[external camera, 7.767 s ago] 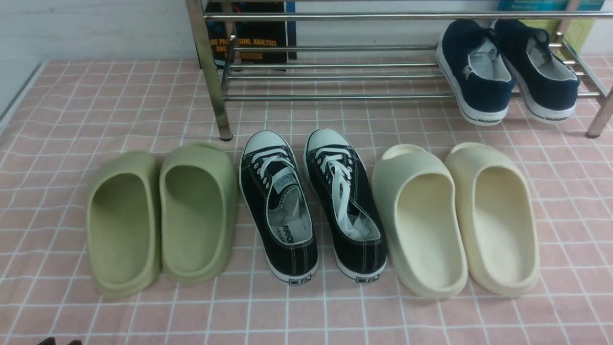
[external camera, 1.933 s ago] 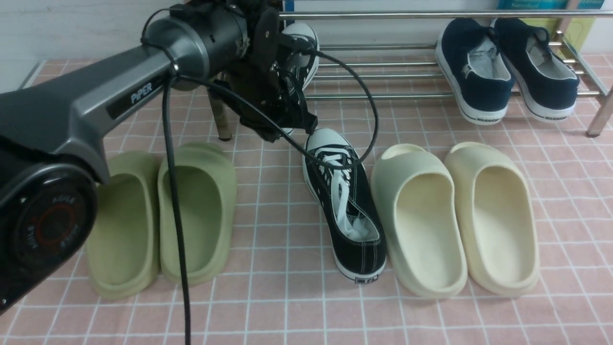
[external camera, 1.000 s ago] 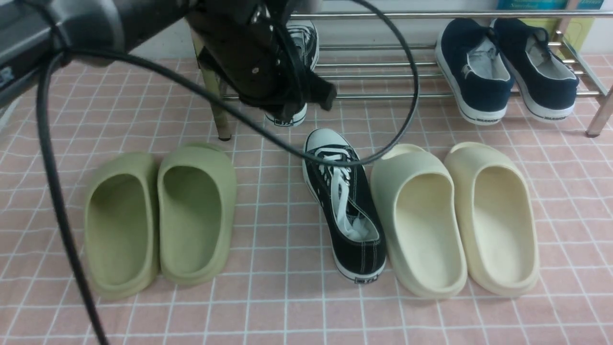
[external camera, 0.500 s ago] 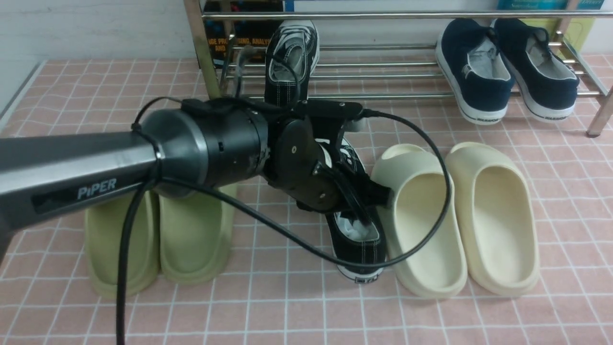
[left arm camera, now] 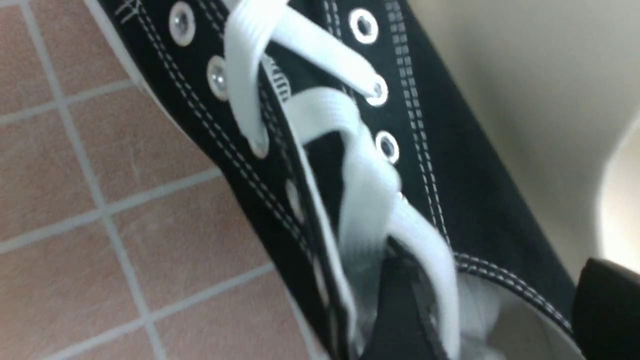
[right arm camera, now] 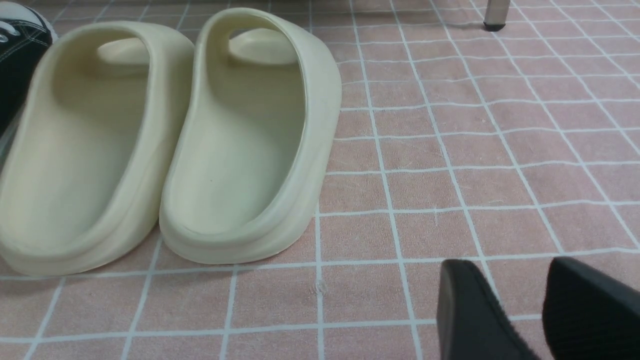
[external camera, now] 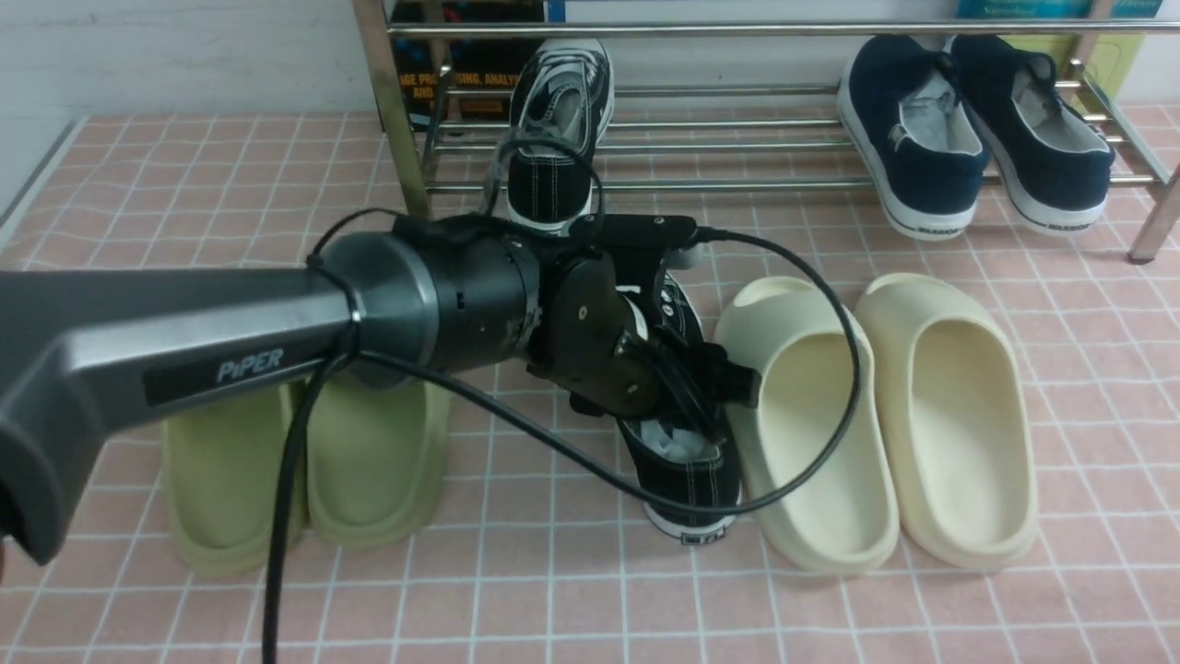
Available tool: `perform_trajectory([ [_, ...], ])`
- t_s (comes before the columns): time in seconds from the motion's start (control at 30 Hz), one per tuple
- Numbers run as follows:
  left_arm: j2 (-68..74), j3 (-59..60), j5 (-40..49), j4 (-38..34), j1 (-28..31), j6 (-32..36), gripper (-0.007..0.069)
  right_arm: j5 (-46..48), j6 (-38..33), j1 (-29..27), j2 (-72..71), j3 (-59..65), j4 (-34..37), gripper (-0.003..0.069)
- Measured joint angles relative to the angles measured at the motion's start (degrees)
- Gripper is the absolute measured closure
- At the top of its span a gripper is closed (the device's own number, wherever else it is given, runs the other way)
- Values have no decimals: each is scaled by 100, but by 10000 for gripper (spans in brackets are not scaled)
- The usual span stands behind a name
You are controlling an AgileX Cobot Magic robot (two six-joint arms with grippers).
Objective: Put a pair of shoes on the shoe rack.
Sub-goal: Use the left arm to grab the shoe closest to it
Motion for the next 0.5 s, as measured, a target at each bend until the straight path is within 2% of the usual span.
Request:
perform_trajectory([
  [0.23, -591, -64, 828, 475, 0, -143, 150, 0, 0, 0, 0, 0, 0, 419],
  [0.4, -324, -56, 867, 833, 0, -604, 150, 0, 0, 0, 0, 0, 0, 419],
  [0.5, 56, -48, 598, 994, 6, -946, 152, 0, 0, 0, 0, 0, 0, 419],
])
